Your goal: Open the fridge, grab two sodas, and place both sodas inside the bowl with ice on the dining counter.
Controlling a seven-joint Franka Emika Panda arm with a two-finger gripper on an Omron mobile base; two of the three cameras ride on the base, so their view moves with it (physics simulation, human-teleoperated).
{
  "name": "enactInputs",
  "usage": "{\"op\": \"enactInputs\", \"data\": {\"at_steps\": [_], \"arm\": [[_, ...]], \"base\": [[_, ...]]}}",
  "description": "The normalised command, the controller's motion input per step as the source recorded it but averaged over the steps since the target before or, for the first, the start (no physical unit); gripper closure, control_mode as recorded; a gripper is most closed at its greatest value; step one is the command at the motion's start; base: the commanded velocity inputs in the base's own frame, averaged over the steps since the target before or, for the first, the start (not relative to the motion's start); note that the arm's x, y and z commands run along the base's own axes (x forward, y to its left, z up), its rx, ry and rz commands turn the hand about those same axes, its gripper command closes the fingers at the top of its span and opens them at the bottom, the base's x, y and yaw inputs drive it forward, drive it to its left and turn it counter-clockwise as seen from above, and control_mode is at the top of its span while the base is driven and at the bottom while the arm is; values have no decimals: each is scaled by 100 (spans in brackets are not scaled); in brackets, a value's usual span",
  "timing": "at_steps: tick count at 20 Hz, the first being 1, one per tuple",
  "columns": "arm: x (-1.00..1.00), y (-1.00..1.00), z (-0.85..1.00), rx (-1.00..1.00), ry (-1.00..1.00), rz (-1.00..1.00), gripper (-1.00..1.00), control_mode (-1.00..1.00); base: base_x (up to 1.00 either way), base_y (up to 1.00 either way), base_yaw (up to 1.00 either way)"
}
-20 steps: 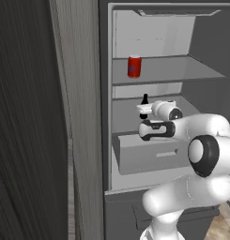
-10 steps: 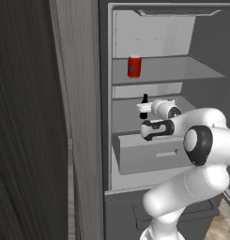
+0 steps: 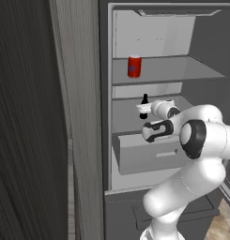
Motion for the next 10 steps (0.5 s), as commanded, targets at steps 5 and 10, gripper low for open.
{"op": "enactInputs", "data": {"at_steps": [5,10], "arm": [[5,0,-13,-4,0,0,-100,-100],[9,1,-12,-3,0,0,-100,-100]], "base": [[0,0,0],[0,0,0]]}}
